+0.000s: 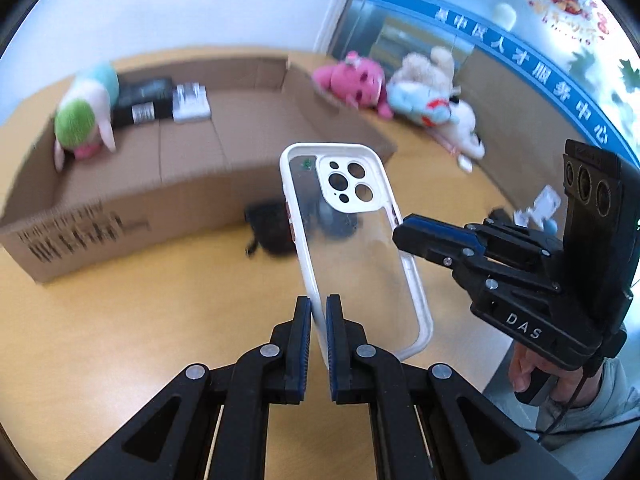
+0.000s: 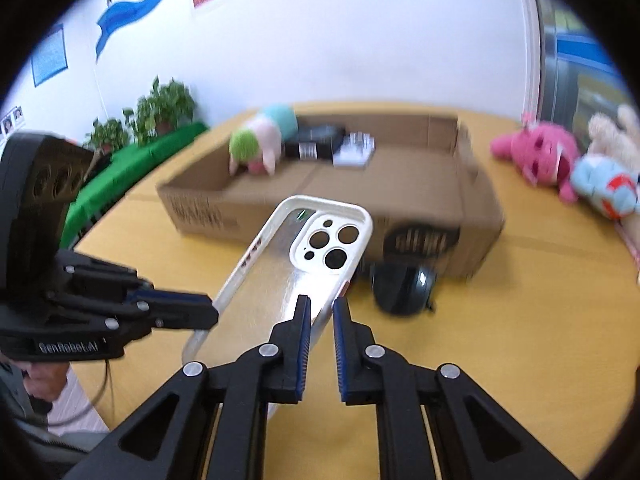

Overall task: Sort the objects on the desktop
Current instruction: 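Carry the phone case over the box and lower it inside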

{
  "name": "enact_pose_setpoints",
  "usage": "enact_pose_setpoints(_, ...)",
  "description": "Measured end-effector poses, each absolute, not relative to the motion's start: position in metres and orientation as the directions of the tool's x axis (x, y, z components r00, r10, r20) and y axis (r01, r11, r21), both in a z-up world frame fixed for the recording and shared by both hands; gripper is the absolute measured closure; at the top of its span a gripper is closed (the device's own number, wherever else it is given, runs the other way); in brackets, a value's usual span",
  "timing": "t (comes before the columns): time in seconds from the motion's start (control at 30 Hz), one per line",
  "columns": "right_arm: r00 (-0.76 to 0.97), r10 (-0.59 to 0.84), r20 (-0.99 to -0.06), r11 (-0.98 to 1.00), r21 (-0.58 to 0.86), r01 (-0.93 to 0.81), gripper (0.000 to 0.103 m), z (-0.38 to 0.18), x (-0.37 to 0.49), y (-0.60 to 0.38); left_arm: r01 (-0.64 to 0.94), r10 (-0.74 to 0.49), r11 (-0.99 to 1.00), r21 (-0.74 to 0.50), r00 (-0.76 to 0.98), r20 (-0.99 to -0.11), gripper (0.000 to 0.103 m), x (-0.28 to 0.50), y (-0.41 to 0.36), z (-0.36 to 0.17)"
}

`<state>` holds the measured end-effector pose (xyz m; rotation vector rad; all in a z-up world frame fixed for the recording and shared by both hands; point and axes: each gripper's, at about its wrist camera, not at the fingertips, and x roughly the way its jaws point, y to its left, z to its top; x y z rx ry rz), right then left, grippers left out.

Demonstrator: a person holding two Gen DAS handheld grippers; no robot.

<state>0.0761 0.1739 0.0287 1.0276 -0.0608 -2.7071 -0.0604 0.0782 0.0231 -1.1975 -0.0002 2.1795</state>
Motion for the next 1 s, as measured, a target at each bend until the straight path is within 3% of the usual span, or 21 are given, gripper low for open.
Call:
enact_pose_setpoints(0.27,-0.806,-0.219,-0.550,-0.972,0.052,0.229,0.093,0.086,0.031,0.176,-0.527,0.564,-0.797,-0.295,-0.476,-0.675,0.099,-0.109,0.075,0.080)
enact_pose_setpoints(0.5,-0.837,-0.211,-0.506,-0.973,0.025,0.231,0.093,0.119,-0.035,0.184,-0.522,0.551,-0.810,-0.268,-0.517,-0.655,0.099,-0.178,0.082,0.110)
enact_pose_setpoints(0.77,-0.826,-0.214,-0.521,-0.972,0.032,0.232,0.093,0.129,-0.130,0.204,-0.504,0.534,-0.821,-0.267,-0.514,-0.671,0.099,-0.289,0.091,0.121)
enact_pose_setpoints(1.0,-0.777,-0.252,-0.577,-0.966,0.107,0.234,0.093,0.109,-0.221,0.226,-0.460,0.513,-0.835,-0.304,-0.449,-0.731,0.099,-0.392,0.092,0.092)
